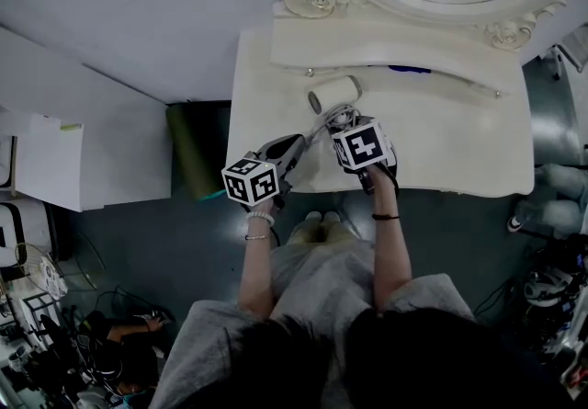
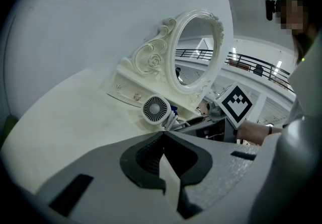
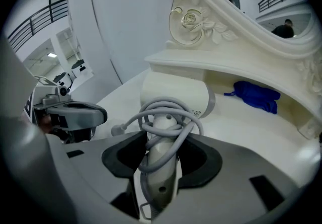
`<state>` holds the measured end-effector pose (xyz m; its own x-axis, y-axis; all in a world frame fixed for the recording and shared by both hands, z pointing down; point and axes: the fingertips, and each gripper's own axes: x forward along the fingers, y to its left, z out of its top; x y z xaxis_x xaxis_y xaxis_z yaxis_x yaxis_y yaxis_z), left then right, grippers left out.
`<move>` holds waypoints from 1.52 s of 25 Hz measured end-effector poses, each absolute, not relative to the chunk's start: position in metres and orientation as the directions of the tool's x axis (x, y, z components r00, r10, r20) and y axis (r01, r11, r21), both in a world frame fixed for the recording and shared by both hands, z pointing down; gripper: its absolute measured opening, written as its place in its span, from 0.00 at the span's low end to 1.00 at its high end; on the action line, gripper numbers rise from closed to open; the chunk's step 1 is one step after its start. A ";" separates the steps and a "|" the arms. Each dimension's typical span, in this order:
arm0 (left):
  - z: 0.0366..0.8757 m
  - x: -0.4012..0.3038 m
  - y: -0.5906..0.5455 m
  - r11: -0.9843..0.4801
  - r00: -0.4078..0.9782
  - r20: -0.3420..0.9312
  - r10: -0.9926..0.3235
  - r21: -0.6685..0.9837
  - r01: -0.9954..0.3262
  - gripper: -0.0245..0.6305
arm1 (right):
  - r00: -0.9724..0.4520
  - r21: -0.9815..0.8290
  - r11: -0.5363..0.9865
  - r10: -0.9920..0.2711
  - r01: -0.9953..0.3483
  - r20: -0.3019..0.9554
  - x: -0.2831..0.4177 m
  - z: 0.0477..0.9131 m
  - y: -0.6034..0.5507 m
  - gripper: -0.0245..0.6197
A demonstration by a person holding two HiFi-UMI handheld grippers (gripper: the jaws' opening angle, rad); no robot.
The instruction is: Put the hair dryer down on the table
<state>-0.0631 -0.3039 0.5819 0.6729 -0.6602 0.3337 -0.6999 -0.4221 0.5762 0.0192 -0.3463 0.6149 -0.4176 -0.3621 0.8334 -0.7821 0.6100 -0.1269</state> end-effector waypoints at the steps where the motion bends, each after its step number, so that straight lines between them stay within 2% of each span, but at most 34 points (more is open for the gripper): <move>1: 0.582 -0.064 -0.304 -0.419 0.672 0.336 -0.660 0.578 -0.700 0.04 | -0.408 -0.115 0.615 -0.361 -0.780 0.839 0.018 0.615 -0.346 0.33; 13: 0.587 -0.067 -0.300 -0.410 0.680 0.357 -0.641 0.590 -0.696 0.04 | -0.267 0.088 0.684 -0.396 -0.724 0.878 0.006 0.623 -0.342 0.33; 33: 0.587 -0.073 -0.296 -0.435 0.694 0.344 -0.633 0.583 -0.686 0.04 | -0.243 0.112 0.674 -0.409 -0.730 0.879 0.006 0.626 -0.342 0.33; 38: 0.582 -0.072 -0.292 -0.447 0.695 0.329 -0.639 0.576 -0.684 0.04 | -0.272 0.085 0.642 -0.436 -0.762 0.858 0.012 0.624 -0.346 0.42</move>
<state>-0.0725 -0.2923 0.5823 0.6950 -0.6392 0.3292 -0.6842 -0.4471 0.5762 0.0116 -0.3462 0.6239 -0.2718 -0.4357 0.8581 -0.7616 0.6425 0.0850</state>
